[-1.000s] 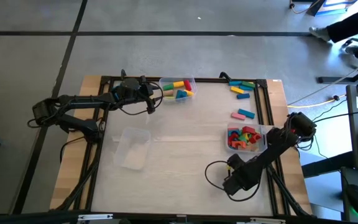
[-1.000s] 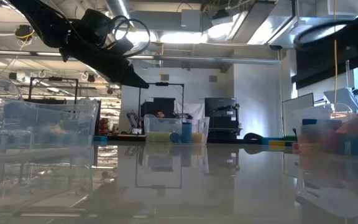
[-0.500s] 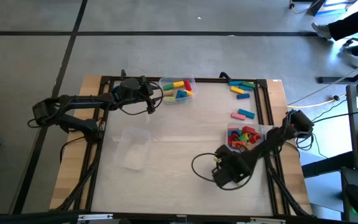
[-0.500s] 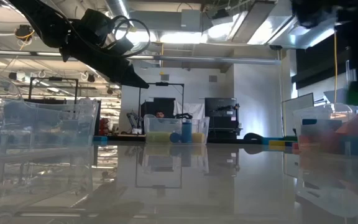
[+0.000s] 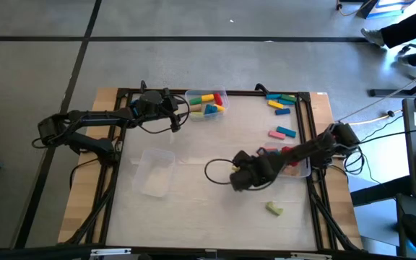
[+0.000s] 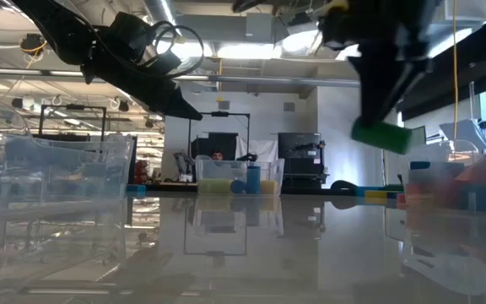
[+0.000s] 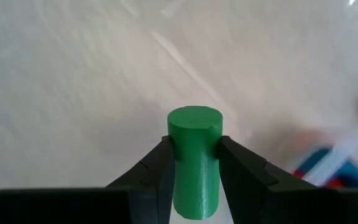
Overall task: Sort blocks by size
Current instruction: Put the green cylindrical block into the top transparent bin
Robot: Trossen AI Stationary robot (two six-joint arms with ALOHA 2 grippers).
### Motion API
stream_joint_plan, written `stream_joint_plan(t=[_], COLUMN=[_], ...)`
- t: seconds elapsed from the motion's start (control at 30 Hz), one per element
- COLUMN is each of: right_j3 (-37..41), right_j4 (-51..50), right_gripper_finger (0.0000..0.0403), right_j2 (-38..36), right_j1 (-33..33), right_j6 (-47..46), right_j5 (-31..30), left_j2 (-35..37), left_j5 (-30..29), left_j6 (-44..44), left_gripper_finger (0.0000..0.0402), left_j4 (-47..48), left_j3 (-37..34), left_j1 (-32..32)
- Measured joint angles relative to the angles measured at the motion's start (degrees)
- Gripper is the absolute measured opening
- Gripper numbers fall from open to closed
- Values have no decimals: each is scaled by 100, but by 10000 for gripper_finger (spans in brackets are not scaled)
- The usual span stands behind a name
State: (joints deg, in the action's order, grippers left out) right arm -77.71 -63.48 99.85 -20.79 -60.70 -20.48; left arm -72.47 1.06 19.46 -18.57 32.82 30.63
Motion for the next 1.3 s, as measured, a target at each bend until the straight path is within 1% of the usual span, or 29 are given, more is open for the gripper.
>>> stream_joint_plan(t=[0.17,0.3,0.4,0.63,0.77,0.9,1.0,1.07,1.2,1.3], right_j3=[0,-2,-2,-2,52,61,61,61,63,63], right_j4=[480,998,1389,2195,2753,3141,3481,3766,4451,4944], right_gripper_finger=[115,115,115,115,115,115,115,115,115,115], right_j2=[0,0,0,0,0,0,15,21,96,225], right_j1=[363,672,981,1667,2045,2432,2688,2867,3238,3514], right_j6=[769,1621,2269,3289,3860,4197,4301,4354,4737,5046], right_j5=[-233,-461,-504,-573,-585,-606,-1071,-1273,-1300,-1214], left_j2=[0,0,0,5,209,504,623,647,643,640], left_j5=[0,0,0,0,-2,-1,-2,-4,64,430], left_j6=[-76,-76,-100,-111,-90,-138,-243,-281,-287,-303], left_gripper_finger=[218,218,218,218,218,218,218,218,218,218], left_j4=[53,52,48,97,317,462,527,536,542,518], left_j3=[0,0,0,0,2,2,2,2,2,2], left_j1=[0,0,0,0,1,67,109,109,107,107])
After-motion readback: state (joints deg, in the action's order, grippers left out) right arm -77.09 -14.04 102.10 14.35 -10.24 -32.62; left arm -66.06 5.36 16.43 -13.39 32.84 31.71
